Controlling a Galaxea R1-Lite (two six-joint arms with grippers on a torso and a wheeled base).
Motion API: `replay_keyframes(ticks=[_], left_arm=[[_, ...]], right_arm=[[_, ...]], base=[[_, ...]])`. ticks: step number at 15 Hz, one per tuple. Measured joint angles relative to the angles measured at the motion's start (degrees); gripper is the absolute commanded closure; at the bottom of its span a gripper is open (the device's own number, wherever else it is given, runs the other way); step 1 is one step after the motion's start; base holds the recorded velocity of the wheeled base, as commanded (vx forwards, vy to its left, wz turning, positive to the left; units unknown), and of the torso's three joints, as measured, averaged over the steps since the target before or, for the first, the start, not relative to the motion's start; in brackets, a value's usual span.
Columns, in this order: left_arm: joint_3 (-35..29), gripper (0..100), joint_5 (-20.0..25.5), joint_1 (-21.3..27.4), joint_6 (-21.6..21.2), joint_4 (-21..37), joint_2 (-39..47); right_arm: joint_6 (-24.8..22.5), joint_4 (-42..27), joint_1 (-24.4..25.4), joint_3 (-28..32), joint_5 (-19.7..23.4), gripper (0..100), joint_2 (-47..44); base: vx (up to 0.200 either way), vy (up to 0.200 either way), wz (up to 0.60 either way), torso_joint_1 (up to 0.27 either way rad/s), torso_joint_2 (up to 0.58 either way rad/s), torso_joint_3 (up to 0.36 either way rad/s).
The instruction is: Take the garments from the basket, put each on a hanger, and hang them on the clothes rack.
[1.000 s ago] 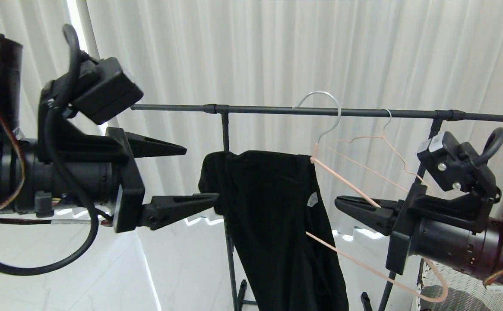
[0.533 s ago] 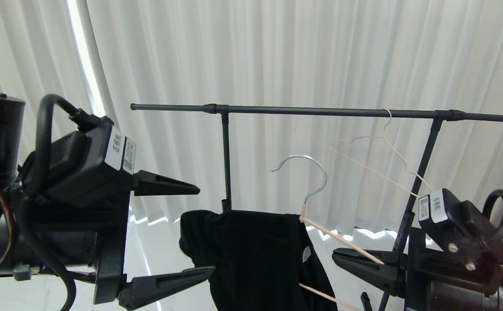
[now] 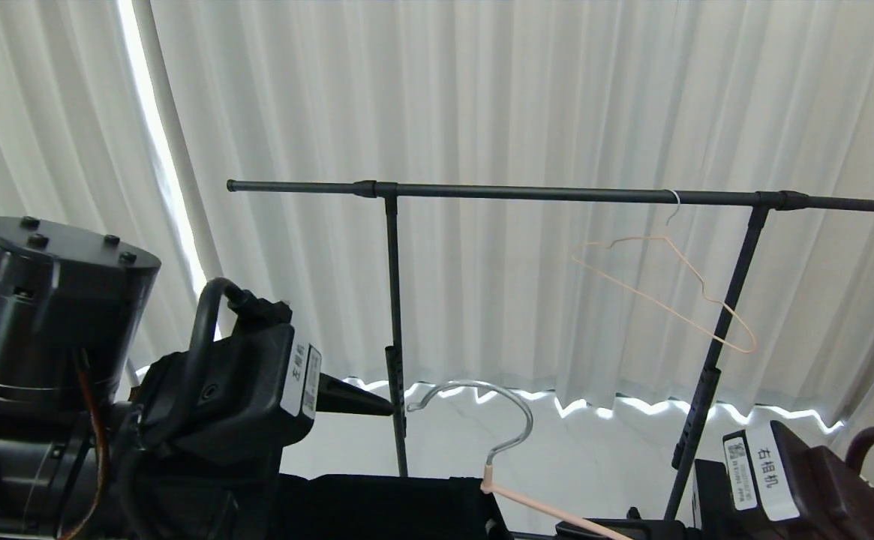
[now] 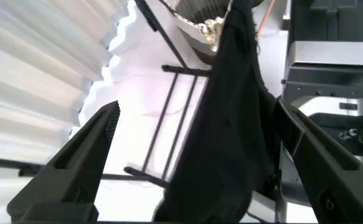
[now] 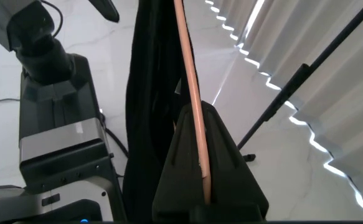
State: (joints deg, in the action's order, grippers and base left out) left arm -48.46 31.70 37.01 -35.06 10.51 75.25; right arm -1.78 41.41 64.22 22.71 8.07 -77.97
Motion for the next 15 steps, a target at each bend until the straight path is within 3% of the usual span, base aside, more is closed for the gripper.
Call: replay_keyframes(ticks=[6, 7, 14, 15], left_arm=[[4.1, 0, -0.2, 0.7, -1.7, 0.0, 1.0], [4.1, 100, -0.2, 0.5, -1.7, 0.0, 1.1], [5.4, 100, -0.4, 0.3, -1.8, -0.1, 1.4], [5.4, 100, -0.6, 0.3, -1.7, -0.1, 1.5]], right_arm=[[-0.7, 0.3, 0.7, 0.1, 0.0, 100, -0.1], [-0.9, 0.3, 0.7, 0.2, -0.1, 100, -0.1], [-1.3, 0.3, 0.8, 0.7, -0.1, 100, -0.1], [-1.3, 0.3, 0.8, 0.8, -0.2, 0, 0.0]], base=[[0.000, 0.000, 0.00, 0.000, 0.00, 0.000], [0.000, 0.000, 0.00, 0.000, 0.00, 0.000], [0.000, 0.000, 0.00, 0.000, 0.00, 0.000], [0.000, 0.000, 0.00, 0.000, 0.00, 0.000]])
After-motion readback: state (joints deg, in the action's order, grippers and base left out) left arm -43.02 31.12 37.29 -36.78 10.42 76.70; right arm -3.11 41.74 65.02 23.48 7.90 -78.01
